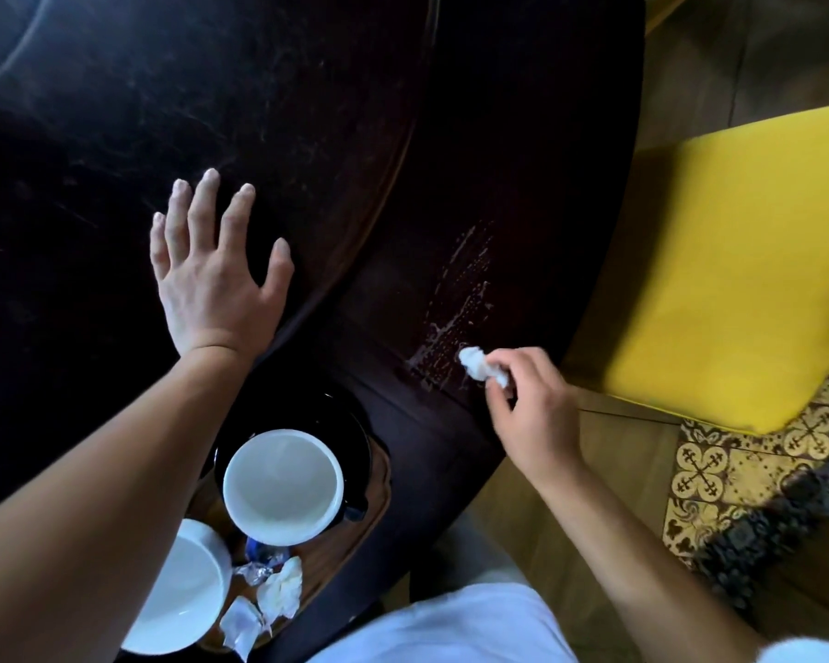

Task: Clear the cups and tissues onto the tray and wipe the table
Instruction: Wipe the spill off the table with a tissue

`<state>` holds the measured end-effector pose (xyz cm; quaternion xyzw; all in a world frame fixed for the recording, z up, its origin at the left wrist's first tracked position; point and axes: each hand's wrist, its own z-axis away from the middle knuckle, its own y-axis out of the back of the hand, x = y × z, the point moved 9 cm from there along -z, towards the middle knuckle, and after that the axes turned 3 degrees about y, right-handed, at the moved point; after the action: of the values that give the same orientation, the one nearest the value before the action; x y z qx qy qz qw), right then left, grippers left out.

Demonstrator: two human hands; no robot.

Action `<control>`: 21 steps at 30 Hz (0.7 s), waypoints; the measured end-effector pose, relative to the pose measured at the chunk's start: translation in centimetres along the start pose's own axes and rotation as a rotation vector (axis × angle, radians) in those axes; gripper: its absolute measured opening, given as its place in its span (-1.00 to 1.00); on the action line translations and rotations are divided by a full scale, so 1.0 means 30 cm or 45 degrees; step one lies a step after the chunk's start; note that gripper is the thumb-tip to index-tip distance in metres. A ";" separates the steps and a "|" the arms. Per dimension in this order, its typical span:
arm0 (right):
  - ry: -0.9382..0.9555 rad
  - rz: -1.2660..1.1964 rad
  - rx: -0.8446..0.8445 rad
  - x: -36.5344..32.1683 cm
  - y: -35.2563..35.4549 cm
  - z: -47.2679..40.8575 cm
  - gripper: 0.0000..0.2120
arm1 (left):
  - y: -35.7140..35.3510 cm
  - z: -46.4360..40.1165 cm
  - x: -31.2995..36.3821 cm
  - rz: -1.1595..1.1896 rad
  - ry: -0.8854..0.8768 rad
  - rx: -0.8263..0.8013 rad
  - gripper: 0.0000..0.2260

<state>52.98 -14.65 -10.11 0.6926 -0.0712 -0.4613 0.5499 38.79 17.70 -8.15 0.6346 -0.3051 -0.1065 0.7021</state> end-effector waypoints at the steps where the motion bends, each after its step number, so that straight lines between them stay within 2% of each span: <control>1: 0.020 -0.018 -0.014 -0.008 0.003 -0.002 -0.74 | 0.000 0.000 0.000 0.004 0.001 -0.001 -0.46; 3: -0.026 -0.020 0.058 0.025 0.048 -0.043 -0.74 | 0.001 0.000 -0.001 0.005 0.003 0.001 -0.46; 6: -0.225 0.070 0.207 0.151 0.137 -0.132 -0.75 | 0.002 0.001 -0.002 0.007 -0.002 0.005 -0.47; 8: -0.294 0.118 0.198 0.201 0.156 -0.146 -0.76 | 0.003 0.002 -0.003 0.013 -0.005 0.008 -0.47; 14: -0.028 -0.011 0.013 0.032 0.036 0.007 -0.76 | 0.003 0.001 0.000 0.005 -0.006 0.006 -0.47; 17: -0.039 -0.125 0.046 0.000 0.040 0.033 -0.74 | 0.006 0.002 0.001 0.000 -0.003 0.010 -0.46; 21: 0.090 -0.039 -0.059 -0.033 0.022 0.061 -0.76 | 0.003 0.001 0.002 -0.002 -0.005 0.005 -0.46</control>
<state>51.38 -15.58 -8.95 0.6966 -0.0305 -0.4463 0.5608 38.80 17.66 -8.04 0.6360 -0.3063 -0.1076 0.7000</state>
